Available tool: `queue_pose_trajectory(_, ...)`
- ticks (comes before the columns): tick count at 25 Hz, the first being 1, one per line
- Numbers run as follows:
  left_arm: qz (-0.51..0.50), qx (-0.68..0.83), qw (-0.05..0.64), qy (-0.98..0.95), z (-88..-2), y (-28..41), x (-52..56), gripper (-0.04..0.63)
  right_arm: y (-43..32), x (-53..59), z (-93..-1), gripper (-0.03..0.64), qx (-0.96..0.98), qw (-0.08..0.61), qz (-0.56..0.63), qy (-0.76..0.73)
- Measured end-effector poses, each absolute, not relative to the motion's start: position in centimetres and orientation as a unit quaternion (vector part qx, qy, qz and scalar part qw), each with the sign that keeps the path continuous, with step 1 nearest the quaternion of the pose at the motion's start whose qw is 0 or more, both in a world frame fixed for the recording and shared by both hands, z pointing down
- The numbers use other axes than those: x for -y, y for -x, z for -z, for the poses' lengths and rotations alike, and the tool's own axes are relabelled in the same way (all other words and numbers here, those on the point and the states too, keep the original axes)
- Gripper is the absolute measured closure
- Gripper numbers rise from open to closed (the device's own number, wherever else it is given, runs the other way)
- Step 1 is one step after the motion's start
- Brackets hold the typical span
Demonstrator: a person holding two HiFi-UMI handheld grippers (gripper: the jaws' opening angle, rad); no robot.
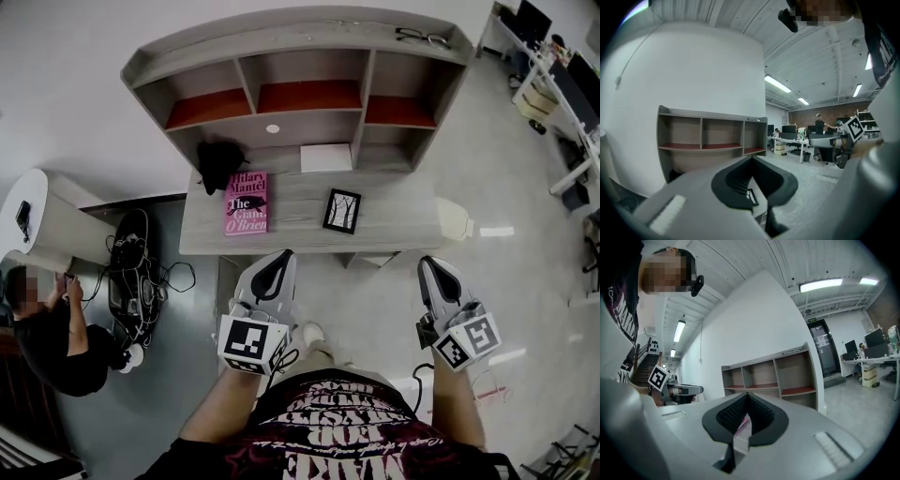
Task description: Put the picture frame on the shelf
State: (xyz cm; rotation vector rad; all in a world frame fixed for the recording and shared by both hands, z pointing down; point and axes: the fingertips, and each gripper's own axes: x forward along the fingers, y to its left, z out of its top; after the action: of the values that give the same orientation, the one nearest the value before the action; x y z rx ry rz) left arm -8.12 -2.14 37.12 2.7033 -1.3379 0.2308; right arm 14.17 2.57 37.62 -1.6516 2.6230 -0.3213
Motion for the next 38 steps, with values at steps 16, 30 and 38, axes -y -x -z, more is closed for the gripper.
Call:
queue_pose_trajectory(16, -0.071, 0.413, 0.056, -0.906, -37.0, 9.6, 9.6, 0.594, -12.1, 3.8, -35.6, 0.594, -0.843, 0.018, 0.065, 0.534)
queue_pose_trajectory(30, -0.085, 0.396, 0.089, -0.91, -40.0, 8.6, 12.5, 0.594, -13.0, 5.9, -37.7, 0.594, -0.831, -0.006, 0.098, 0.547)
queue_pose_trajectory(38, -0.102, 0.419, 0.103, -0.896, -41.8, 7.5, 16.7, 0.594, -14.3, 12.2, -38.9, 0.594, -0.85, 0.001, 0.114, 0.515)
